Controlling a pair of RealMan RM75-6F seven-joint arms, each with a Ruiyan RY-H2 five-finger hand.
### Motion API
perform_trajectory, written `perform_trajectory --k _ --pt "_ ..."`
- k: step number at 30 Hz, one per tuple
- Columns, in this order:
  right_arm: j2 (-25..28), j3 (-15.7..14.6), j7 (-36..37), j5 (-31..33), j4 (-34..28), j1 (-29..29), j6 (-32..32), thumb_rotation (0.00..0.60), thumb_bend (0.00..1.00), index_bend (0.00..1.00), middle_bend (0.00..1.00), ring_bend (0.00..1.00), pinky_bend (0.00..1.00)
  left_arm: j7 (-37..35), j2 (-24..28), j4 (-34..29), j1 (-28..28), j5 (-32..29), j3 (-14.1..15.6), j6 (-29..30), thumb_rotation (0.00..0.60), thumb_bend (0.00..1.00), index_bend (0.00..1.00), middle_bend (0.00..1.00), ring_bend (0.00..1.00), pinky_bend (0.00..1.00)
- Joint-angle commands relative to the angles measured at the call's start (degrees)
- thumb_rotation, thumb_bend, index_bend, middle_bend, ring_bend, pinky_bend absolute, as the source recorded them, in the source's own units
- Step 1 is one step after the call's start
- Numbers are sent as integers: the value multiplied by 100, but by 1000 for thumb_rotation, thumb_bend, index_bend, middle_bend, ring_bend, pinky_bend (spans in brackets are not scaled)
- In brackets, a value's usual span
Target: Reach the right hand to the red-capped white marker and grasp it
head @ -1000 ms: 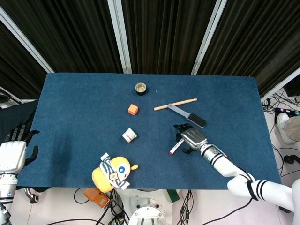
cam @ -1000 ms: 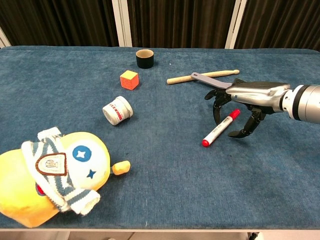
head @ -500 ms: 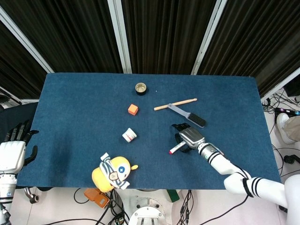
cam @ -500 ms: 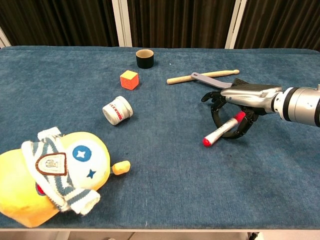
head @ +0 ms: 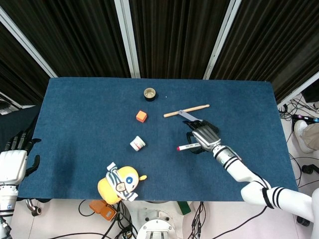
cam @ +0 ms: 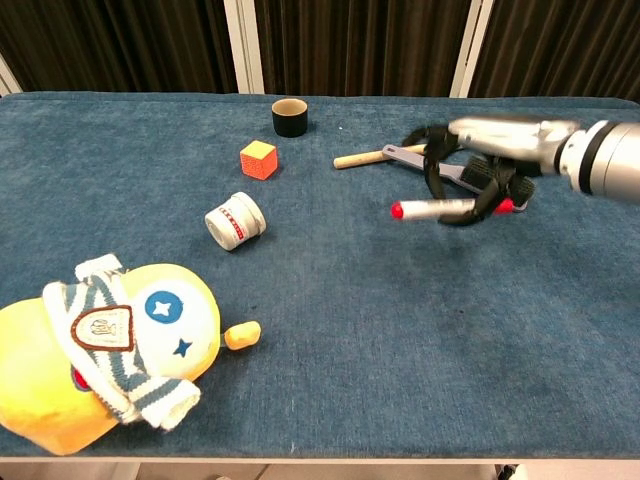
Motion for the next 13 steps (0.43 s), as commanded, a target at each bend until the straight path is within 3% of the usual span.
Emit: perform_trajectory --k 1,7,13 --pt "298 254 80 -30 -348 -82 420 600 510 704 105 166 142 5 2 -3 3 4 4 2 600 447 259 0 0 118" --pt "684 580 157 -30 -777 -283 1139 600 510 704 105 166 148 13 2 -17 11 15 9 17 600 447 259 0 0 117" --pt "966 717 261 -4 -1000 -433 1491 600 510 704 105 166 151 18 2 -28 11 13 11 13 600 447 259 0 0 117"
